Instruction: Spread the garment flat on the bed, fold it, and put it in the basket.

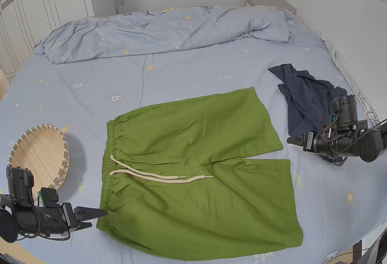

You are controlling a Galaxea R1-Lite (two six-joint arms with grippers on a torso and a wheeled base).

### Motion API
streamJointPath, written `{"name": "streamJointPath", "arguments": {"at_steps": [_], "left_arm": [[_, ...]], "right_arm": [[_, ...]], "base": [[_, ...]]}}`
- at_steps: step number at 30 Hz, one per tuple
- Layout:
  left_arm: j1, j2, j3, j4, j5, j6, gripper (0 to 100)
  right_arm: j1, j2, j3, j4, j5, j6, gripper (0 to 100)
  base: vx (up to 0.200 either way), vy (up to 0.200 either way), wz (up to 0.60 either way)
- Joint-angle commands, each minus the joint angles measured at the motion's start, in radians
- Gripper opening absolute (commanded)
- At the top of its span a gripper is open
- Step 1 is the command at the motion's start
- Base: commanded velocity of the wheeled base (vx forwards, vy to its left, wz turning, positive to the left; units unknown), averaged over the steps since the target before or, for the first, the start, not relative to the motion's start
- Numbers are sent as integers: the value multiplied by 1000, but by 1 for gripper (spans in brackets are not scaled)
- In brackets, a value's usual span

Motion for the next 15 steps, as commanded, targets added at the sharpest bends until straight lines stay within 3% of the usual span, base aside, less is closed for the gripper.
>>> {"name": "streamJointPath", "arguments": {"at_steps": [1, 7, 15], "left_arm": [[3, 38, 60, -3, -41, 11, 100], [22, 248, 60, -27, -53, 88, 100], [23, 291, 60, -29, -58, 134, 100]], "right_arm": [[-2, -53, 55, -23, 8, 3, 100], [-17, -52, 70, -26, 8, 0, 100], [-21, -52, 70, -27, 8, -2, 100]], "base": [[0, 0, 0], [0, 0, 0], [0, 0, 0]]}}
